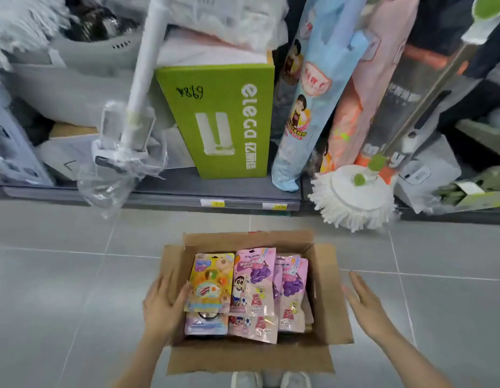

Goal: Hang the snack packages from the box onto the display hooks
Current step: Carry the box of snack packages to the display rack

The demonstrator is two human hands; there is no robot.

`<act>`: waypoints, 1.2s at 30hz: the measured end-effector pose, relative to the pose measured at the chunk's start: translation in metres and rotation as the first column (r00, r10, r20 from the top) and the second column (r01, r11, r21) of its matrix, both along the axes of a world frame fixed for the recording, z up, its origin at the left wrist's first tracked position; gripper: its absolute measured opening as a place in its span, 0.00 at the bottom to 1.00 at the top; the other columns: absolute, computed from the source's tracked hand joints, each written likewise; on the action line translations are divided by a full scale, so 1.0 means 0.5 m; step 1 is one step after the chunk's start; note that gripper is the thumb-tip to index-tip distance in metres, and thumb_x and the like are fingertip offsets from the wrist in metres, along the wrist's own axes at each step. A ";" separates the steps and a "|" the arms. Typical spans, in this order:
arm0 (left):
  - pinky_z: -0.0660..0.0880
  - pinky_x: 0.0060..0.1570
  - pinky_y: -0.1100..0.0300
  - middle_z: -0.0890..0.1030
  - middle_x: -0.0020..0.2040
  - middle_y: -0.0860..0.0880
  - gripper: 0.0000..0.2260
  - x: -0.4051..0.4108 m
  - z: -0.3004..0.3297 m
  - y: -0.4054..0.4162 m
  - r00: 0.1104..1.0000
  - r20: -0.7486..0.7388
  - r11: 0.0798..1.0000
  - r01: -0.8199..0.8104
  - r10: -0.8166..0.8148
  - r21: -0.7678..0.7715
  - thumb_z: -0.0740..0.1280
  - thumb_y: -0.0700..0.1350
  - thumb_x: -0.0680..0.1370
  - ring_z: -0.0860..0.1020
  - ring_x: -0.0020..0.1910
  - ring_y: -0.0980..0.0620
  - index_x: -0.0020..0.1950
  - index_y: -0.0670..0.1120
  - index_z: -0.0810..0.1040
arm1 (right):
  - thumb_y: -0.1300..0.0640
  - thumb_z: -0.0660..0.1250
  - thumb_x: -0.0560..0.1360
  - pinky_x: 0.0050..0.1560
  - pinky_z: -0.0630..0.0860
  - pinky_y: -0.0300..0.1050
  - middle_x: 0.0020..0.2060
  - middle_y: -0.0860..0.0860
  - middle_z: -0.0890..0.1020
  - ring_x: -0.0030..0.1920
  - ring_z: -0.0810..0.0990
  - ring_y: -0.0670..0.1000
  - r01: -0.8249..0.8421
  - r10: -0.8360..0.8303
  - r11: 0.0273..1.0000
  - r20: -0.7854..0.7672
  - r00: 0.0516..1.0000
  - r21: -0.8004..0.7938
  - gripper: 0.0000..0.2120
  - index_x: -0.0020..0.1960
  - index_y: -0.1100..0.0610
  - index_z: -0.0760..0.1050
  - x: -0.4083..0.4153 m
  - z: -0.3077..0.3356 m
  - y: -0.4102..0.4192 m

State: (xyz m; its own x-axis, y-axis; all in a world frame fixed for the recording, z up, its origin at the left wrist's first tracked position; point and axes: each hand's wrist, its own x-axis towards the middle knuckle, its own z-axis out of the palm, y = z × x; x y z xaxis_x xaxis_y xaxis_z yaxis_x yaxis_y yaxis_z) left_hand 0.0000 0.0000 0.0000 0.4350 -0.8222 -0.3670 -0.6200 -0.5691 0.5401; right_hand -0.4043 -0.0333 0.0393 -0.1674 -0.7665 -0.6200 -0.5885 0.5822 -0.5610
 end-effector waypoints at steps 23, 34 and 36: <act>0.79 0.53 0.48 0.79 0.60 0.53 0.21 0.081 -0.404 -0.043 0.773 -0.593 0.973 -0.207 0.225 0.100 0.63 0.53 0.78 0.81 0.54 0.52 0.70 0.61 0.65 | 0.44 0.49 0.79 0.68 0.63 0.50 0.71 0.47 0.64 0.69 0.66 0.52 0.262 -0.249 0.965 0.334 0.909 0.004 0.23 0.74 0.42 0.53 0.064 -0.450 -0.042; 0.73 0.50 0.67 0.62 0.68 0.59 0.25 0.042 -0.106 -0.128 0.786 -0.617 0.999 -0.043 0.019 -0.025 0.52 0.51 0.82 0.70 0.62 0.57 0.74 0.63 0.42 | 0.39 0.47 0.78 0.65 0.66 0.51 0.65 0.50 0.71 0.63 0.71 0.55 0.396 -0.384 0.918 0.305 0.872 0.021 0.23 0.69 0.47 0.64 0.015 -0.228 -0.076; 0.73 0.55 0.63 0.61 0.68 0.61 0.24 0.032 -0.015 -0.134 0.749 -0.662 0.999 -0.020 -0.005 -0.030 0.51 0.53 0.82 0.71 0.62 0.57 0.72 0.66 0.41 | 0.42 0.47 0.79 0.57 0.68 0.48 0.58 0.53 0.74 0.56 0.73 0.55 0.453 -0.457 0.886 0.348 0.819 0.099 0.23 0.68 0.52 0.66 -0.001 -0.127 -0.066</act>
State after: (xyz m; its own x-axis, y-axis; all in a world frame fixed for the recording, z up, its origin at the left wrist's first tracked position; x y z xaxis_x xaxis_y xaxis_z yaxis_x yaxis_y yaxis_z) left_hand 0.0161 -0.0669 -0.0073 0.0992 -0.8371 -0.5380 -0.0961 -0.5462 0.8321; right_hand -0.4047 -0.0663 -0.0240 -0.2648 -0.6504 -0.7119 -0.0198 0.7418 -0.6703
